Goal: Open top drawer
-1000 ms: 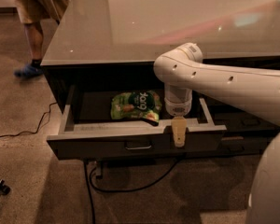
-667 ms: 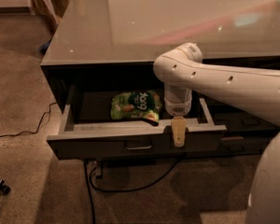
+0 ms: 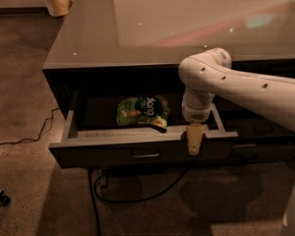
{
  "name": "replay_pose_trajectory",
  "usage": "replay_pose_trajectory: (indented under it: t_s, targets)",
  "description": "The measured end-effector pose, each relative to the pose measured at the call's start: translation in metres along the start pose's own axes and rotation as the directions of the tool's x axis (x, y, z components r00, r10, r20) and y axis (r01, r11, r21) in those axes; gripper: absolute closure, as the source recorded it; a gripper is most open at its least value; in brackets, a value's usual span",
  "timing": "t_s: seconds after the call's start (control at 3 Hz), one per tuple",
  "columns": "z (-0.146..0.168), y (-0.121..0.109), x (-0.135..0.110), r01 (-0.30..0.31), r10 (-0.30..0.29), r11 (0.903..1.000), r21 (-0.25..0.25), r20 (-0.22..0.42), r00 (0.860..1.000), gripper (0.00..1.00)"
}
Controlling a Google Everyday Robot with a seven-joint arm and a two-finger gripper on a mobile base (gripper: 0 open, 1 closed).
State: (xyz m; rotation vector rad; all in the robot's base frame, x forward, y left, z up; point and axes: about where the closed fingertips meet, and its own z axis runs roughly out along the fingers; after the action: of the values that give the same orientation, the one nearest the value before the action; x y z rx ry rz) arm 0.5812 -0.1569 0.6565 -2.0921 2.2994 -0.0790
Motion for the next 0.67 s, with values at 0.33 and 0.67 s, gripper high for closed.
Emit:
replay_pose_trajectory:
  t_s: [0.33, 0.67]
  targets:
    - [0.0, 0.005, 0.01, 0.046, -0.045, 0.9989, -0.007, 0.129, 0.991, 0.0]
    - [-0.005, 0.016, 0.017, 0.097, -0.095, 0.9952, -0.006, 0.17, 0.981, 0.0]
